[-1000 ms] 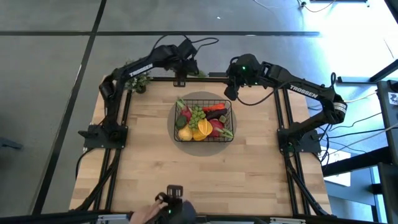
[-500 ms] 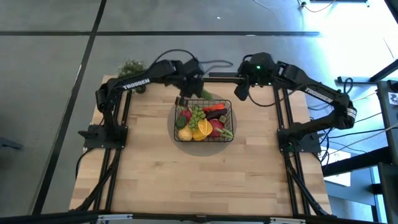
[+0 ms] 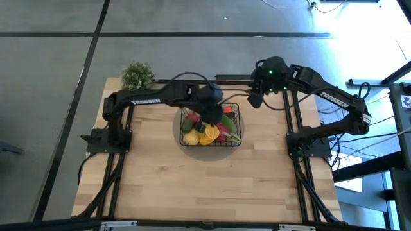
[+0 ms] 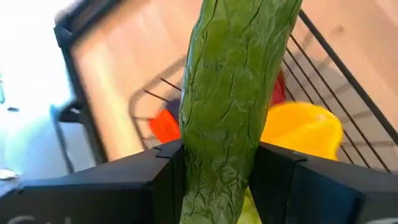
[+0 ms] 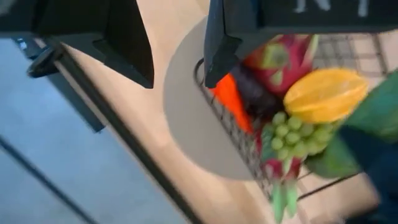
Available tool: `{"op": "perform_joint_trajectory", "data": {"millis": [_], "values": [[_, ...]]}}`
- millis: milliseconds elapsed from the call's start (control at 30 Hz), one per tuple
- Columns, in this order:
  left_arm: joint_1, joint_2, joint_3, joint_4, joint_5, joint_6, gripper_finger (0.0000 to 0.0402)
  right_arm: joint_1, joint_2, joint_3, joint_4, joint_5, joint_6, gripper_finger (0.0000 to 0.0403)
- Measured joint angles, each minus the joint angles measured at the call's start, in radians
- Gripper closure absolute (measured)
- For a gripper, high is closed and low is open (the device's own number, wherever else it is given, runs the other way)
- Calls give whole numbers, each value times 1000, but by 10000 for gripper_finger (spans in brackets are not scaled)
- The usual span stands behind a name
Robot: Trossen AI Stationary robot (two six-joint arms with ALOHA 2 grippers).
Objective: Build produce basket
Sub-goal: Put the green cucumber into the black wire basket
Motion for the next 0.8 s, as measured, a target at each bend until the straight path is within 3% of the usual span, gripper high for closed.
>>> {"op": "perform_joint_trajectory", "data": {"millis": [200, 400, 800], "values": [[1, 79, 0, 19, -7, -7, 292, 1, -4, 0, -76, -113, -18, 272], [0, 141, 0, 80, -3, -7, 292, 1, -10, 0, -189, -110, -34, 272], [4, 204, 3, 119, -10, -63, 288, 1, -15, 0, -203, -108, -77, 272]]}}
